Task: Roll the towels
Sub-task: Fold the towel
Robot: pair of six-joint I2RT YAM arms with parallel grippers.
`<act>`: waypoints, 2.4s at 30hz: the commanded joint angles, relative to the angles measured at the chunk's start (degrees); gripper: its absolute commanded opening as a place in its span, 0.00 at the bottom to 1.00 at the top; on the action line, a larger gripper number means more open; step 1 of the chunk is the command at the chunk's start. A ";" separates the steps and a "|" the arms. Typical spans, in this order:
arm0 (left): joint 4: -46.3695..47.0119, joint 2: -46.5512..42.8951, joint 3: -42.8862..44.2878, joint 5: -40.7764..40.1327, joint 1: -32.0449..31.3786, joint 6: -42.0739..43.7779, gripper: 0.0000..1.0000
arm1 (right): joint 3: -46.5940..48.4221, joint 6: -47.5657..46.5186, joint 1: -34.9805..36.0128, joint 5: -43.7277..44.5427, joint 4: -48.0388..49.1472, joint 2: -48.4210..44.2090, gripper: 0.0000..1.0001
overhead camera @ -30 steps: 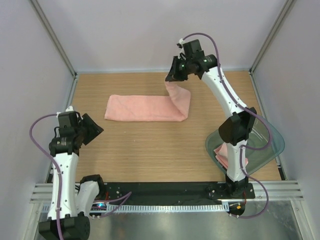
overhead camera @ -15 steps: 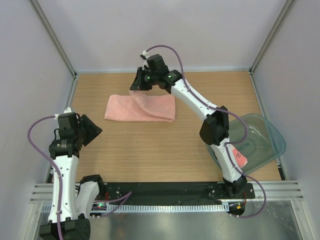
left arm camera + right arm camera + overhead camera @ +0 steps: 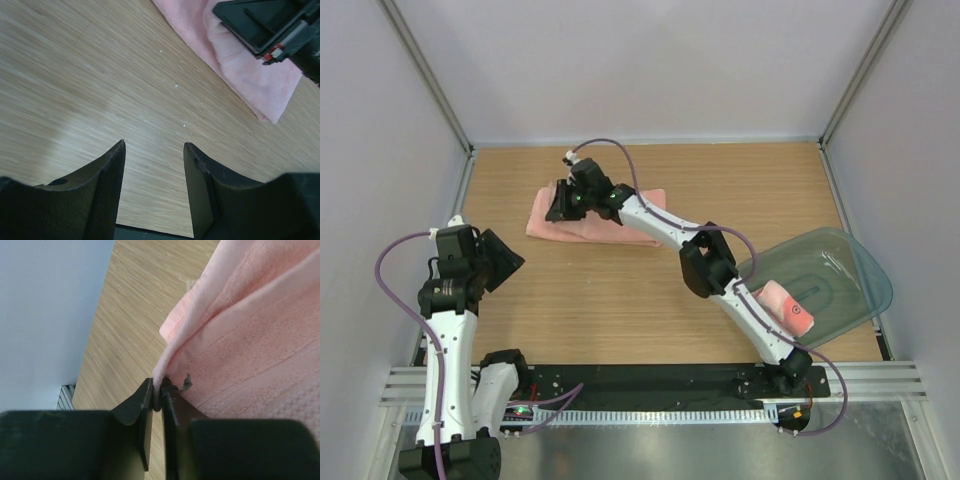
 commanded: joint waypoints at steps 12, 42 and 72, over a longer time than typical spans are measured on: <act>1.22 0.95 0.37 -3.47 -0.27 -0.77 0.51 | 4.96 3.85 1.23 -2.00 10.39 0.90 0.97; 6.58 18.79 4.76 -2.51 -3.26 -0.86 0.49 | -64.91 -5.73 -18.72 1.52 -3.06 -41.32 0.70; 8.25 20.55 2.47 -3.12 -3.44 1.86 0.48 | -63.68 -2.56 -21.01 1.60 4.08 -34.53 0.24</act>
